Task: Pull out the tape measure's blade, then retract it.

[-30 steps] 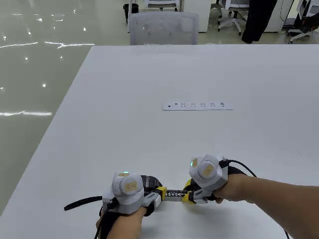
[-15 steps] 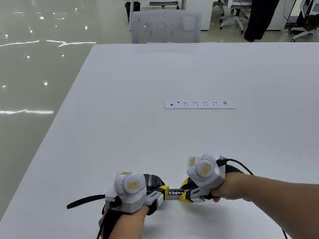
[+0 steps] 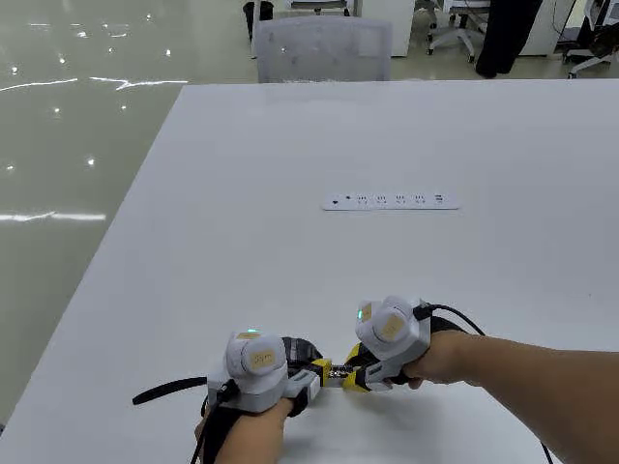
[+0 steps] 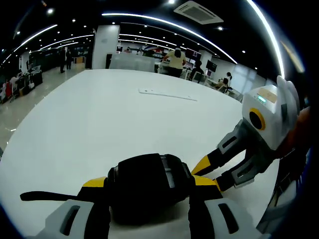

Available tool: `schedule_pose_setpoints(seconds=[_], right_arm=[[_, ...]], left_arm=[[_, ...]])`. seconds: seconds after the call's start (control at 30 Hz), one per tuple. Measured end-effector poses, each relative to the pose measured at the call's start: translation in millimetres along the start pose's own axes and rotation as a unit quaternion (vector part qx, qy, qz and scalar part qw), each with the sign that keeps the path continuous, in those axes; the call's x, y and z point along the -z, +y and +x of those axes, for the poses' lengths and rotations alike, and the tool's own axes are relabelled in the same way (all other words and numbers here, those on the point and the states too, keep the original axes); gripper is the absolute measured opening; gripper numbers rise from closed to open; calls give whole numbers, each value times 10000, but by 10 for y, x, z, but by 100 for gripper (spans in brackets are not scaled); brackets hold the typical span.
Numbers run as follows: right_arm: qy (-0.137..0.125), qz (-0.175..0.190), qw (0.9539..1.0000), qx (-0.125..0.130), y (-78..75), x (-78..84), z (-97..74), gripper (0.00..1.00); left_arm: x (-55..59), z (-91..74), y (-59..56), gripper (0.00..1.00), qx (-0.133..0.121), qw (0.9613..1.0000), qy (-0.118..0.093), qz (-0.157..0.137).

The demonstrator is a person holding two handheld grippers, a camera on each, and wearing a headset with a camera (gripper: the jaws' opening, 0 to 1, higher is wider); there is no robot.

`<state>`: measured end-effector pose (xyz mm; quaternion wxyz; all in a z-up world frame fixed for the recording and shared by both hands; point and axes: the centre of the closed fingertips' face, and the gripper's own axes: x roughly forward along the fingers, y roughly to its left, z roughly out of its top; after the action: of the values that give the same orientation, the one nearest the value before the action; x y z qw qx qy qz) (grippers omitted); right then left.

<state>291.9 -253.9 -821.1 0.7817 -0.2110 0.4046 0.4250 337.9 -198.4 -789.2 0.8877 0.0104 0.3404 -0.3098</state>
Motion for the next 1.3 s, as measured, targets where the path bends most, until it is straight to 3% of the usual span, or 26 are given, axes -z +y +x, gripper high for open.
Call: schedule_pose_setpoints(seconds=[0.83, 1.3], right_arm=[[-52, -87, 9999, -134, 24, -202, 131, 14], [-26, -241, 9995, -192, 35, -175, 118, 14]], left_arm=[[-4, -4, 8, 60, 24, 10000, 17, -45], [-5, 2, 4, 61, 29, 10000, 8, -39]])
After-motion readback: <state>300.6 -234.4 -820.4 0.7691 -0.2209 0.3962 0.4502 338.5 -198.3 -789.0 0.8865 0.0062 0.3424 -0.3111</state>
